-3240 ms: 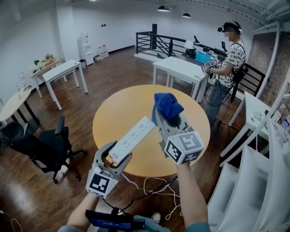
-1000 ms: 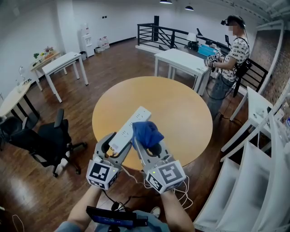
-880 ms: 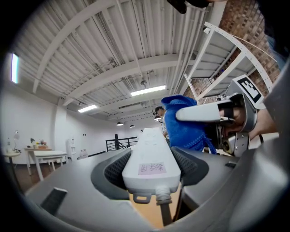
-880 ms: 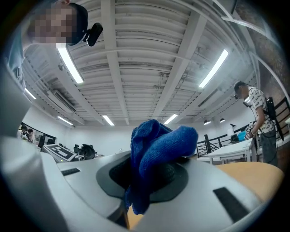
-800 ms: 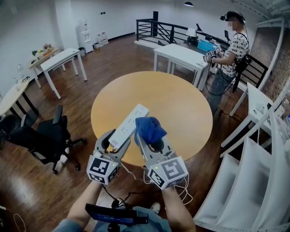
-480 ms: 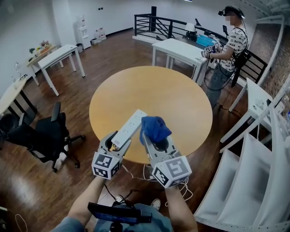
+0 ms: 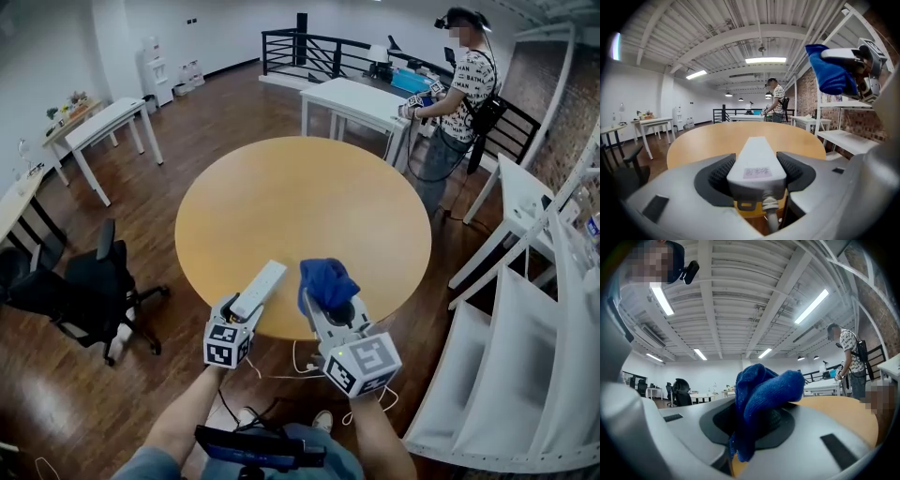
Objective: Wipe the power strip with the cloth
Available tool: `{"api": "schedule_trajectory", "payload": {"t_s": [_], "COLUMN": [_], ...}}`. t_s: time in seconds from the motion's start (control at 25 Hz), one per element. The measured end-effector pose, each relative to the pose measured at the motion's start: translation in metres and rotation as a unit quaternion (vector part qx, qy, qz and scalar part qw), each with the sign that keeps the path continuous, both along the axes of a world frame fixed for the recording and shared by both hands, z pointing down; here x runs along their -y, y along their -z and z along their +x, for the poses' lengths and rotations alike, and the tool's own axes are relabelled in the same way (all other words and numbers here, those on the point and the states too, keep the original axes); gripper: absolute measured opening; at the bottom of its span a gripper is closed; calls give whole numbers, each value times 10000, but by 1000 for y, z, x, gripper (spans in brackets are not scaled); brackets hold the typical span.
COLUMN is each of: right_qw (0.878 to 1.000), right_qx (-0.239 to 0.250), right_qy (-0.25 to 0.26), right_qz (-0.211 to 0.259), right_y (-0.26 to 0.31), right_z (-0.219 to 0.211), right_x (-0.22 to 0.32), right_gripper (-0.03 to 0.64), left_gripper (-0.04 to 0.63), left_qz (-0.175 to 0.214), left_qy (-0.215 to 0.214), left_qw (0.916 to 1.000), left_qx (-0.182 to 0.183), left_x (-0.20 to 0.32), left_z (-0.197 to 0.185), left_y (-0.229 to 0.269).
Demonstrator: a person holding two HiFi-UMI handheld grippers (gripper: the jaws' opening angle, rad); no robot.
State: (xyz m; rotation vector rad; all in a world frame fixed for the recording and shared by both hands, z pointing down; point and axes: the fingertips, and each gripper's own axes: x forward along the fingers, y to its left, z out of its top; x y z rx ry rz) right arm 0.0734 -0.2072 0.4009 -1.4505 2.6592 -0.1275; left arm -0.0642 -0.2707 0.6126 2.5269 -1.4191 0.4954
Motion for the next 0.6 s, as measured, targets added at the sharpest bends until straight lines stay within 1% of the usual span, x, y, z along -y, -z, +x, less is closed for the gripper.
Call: {"api": "schedule_trajectory", "payload": {"t_s": [0.12,0.36,0.44,0.52,0.6], "right_qw": [9999,9994,9993,9992,9991], "right_qx": [-40,-116,-139,-144,-130], "right_qy": [-45,-55,-71,-89,-102], "right_qz": [-92,-315,-330,-363,-403], "right_y": [-7,-23,-27,-29,-32], "right_z": [3,4,6,7,8], "right_x": [-3,-9,-9,-9,-9], "right_gripper": [67,67,67,67,67], "left_gripper": [278,278,279,279,279], "left_qz": [-116,-185,-225,-355,-565], "left_qy": [67,143,156,136,99], "left_qw": [9999,9996,9993,9986,9975], "left_qx": [77,148,256,362,406], "left_x": [1,4,7,7,6], "left_z": [-5,-4,-4,-4,-2], "left_y": [-19,-43,-52,-62,-71]}}
